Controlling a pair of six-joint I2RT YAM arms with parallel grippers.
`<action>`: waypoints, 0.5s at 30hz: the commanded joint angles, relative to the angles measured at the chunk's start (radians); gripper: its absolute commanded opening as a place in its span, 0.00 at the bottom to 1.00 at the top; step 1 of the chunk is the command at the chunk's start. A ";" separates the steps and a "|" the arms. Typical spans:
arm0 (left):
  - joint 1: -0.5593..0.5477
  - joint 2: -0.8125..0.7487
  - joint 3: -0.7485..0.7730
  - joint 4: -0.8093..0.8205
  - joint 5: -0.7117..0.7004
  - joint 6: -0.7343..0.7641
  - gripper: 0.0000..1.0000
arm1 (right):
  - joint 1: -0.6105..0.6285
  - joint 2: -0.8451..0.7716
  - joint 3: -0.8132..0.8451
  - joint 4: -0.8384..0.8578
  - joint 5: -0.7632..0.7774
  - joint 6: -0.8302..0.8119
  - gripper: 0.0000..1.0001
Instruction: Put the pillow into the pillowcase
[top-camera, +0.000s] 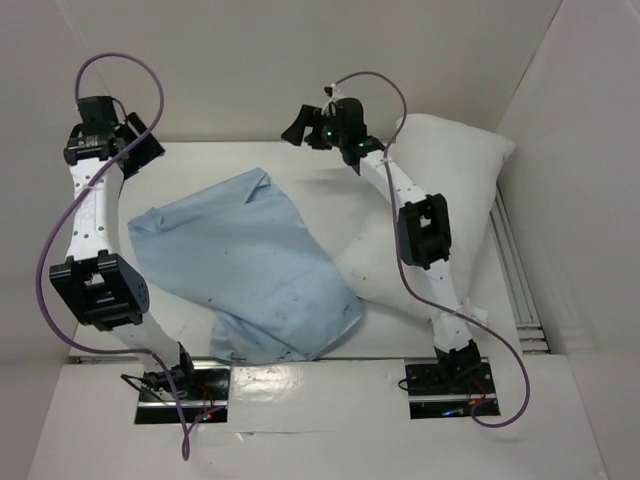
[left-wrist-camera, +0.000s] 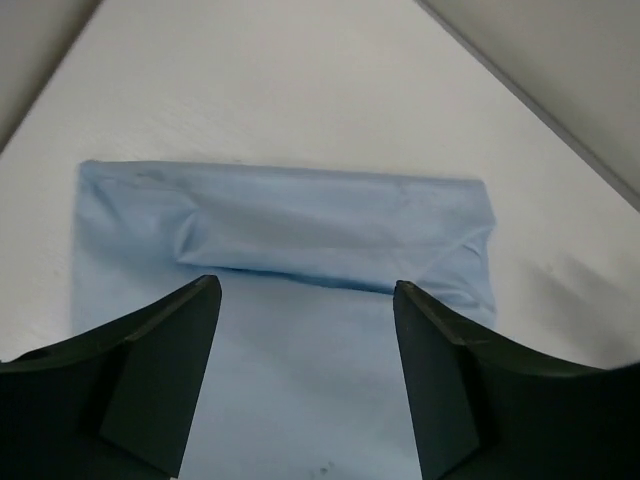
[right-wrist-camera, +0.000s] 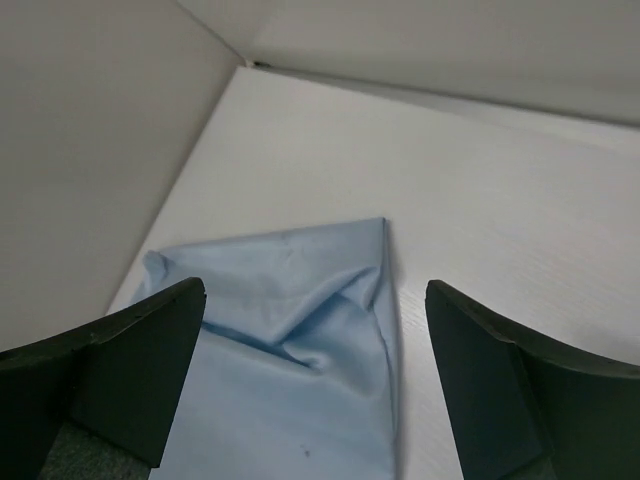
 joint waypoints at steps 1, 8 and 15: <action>-0.123 -0.130 0.006 0.026 0.044 0.053 0.81 | -0.025 -0.300 -0.017 0.024 -0.025 -0.057 0.98; -0.307 -0.353 -0.477 -0.006 0.096 0.025 0.68 | 0.010 -0.880 -0.721 -0.228 0.073 -0.201 0.94; -0.371 -0.523 -0.865 0.025 0.067 -0.167 0.74 | 0.228 -1.208 -1.172 -0.507 0.263 -0.180 1.00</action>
